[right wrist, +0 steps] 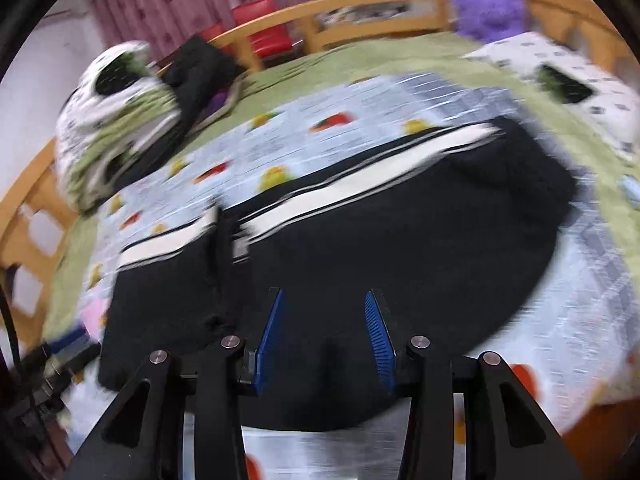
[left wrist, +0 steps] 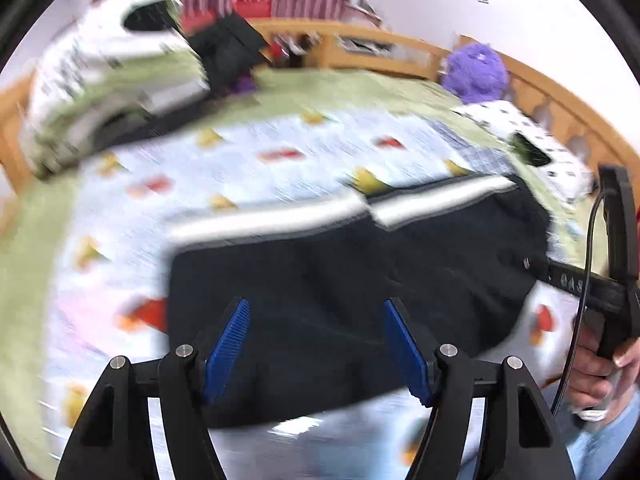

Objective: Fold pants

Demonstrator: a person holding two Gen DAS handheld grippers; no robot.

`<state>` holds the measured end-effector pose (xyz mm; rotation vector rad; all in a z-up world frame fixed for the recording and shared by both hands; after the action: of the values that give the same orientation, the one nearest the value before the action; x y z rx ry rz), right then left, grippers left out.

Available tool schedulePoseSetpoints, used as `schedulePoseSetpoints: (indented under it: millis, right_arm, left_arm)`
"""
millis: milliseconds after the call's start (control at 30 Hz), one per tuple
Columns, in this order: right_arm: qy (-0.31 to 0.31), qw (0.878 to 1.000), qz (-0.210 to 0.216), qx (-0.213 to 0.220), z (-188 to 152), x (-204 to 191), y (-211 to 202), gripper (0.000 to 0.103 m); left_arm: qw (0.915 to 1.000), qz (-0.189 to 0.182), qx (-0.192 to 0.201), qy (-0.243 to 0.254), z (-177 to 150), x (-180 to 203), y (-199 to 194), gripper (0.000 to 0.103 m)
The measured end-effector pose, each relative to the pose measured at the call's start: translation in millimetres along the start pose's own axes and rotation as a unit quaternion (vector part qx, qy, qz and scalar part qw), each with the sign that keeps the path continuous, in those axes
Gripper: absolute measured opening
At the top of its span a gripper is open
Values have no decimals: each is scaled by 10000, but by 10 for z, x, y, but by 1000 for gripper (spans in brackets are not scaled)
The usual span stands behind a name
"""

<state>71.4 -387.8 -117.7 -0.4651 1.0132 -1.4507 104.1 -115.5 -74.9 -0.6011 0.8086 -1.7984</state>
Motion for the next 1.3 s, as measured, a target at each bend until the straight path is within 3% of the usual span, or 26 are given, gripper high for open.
schedulePoseSetpoints:
  millis: [67,133,233,300,367,400,433,467,500,600,733,800,833,867,967,1000,1033,1067,1167,1267,1300]
  right_arm:
    - [-192,9993,176,-258,-4,-188,187,42]
    - [-325,9976,225,-570,-19,-336,429,42]
    - [-260,9935,328,-1055,-71,-453,737,42]
    - [-296,9913,405,-1215,-128,-521,833,42]
    - [-554,9901,384,-1231,-200,-611,848,40]
    - [-736,9892,391,-1203,-228,-671,839,34]
    - [-884,9878,434,-1203,-259,-729,824,10]
    - [-1060,9860,483,-1195,-283,-779,789,0]
    - [-1155,9864,478,-1068,-287,-797,718,0]
    - [-812,9883,1022,-791,-295,-697,441,0]
    - [-810,9909,851,-663,-352,-639,348,7]
    - [-929,9895,886,-665,-336,-724,393,18]
    - [-992,9892,851,-657,-331,-765,434,35]
    - [-1064,9893,759,-648,-335,-805,483,40]
    - [-1262,9875,450,-835,-364,-862,667,37]
    - [-1369,9866,255,-855,-392,-874,733,32]
    - [-1553,9842,-26,-848,-419,-884,787,18]
    - [-1739,9811,-163,-827,-447,-908,811,15]
    - [-1558,9853,231,-658,-387,-856,628,10]
    - [-803,9920,947,-207,-217,-597,256,9]
    - [-669,9913,1106,-241,-216,-536,205,9]
  left_arm:
    - [9988,455,156,-118,111,-352,-76,68]
    - [9972,631,224,-343,116,-690,-132,68]
    - [9932,723,317,-851,80,-1086,-54,68]
    - [9886,794,177,-1265,-20,-1284,69,68]
    - [9828,585,5,-1751,-118,-1458,140,68]
    - [9808,433,2,-1904,-166,-1480,163,68]
    - [9784,373,12,-2032,-205,-1530,149,68]
    - [9763,404,27,-2125,-242,-1576,136,68]
    - [9746,446,48,-2193,-265,-1613,116,68]
    - [9700,372,110,-2398,-296,-1681,65,68]
    - [9683,199,87,-2488,-300,-1726,68,68]
    - [9706,186,22,-2398,-304,-1680,85,68]
    - [9716,184,7,-2360,-299,-1666,95,68]
    - [9727,188,2,-2312,-296,-1641,95,68]
    - [9753,254,13,-2193,-287,-1597,85,68]
    - [9756,253,21,-2181,-285,-1597,76,68]
    - [9757,240,32,-2177,-283,-1595,65,68]
    - [9756,221,48,-2185,-282,-1598,53,68]
    - [9759,244,88,-2167,-284,-1618,23,68]
    - [9749,278,104,-2206,-304,-1667,5,68]
    - [9745,280,99,-2224,-309,-1684,7,68]
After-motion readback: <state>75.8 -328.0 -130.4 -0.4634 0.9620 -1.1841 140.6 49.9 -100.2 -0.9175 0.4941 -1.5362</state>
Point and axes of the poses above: each gripper's, at about its wrist camera, not at the fingertips, and y roughly the way its jaws point, x to its right, z to its top, the point moved 5 cm from there along y, roughly the way its jaws point, and after that the axes turned 1 degree about -x, right-handed, at the moved point
